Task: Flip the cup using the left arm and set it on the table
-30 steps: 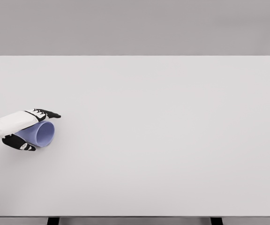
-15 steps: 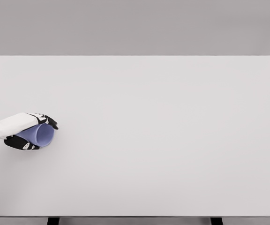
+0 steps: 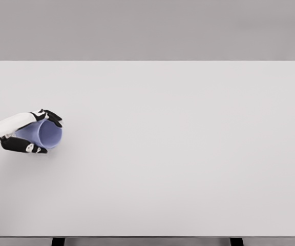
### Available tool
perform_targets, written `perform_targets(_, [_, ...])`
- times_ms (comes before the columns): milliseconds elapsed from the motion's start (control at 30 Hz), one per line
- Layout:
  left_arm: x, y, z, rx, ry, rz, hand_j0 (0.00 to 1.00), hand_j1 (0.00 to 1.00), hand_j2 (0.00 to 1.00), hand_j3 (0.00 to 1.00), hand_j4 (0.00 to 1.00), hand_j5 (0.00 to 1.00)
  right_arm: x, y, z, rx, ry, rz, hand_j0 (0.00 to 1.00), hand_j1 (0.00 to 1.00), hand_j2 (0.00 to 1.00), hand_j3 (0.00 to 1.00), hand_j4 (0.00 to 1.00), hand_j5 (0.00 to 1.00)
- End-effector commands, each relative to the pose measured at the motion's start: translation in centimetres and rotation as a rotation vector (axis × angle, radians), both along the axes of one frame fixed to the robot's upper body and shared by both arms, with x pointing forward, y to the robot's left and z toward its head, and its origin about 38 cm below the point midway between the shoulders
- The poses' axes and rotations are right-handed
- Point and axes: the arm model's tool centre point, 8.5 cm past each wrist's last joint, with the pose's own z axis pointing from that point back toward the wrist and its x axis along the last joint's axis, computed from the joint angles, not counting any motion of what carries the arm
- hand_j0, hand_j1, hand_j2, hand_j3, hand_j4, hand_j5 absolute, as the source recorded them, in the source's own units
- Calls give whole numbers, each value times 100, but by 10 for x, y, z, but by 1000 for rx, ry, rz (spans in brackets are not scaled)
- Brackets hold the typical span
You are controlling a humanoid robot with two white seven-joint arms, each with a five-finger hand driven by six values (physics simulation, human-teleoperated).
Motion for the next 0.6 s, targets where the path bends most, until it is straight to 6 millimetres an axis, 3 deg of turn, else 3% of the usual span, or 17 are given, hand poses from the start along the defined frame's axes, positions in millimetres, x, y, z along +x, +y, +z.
perform_targets(0, [-1,4,10,-81,-1,-1,56,56,56,56,56,56,0,0,0,0,0,0,100,100,100,100,100,100])
perform_targets(200, [-9,15,13,-228,158,-78,57,57,57,57,57,57,0,0,0,0,0,0,100,100,100,100,100,100])
perform_targets(400, [2,26,18,-590,228,40,57,57,57,57,57,57,0,0,0,0,-1,0,100,100,100,100,100,100])
perform_targets(467, [6,23,8,-648,283,79,57,57,57,57,57,57,0,0,0,2,0,0,100,100,100,100,100,100])
perform_targets(567, [30,2,-18,-748,377,139,57,57,57,57,57,57,0,0,0,0,0,0,100,100,100,100,100,100])
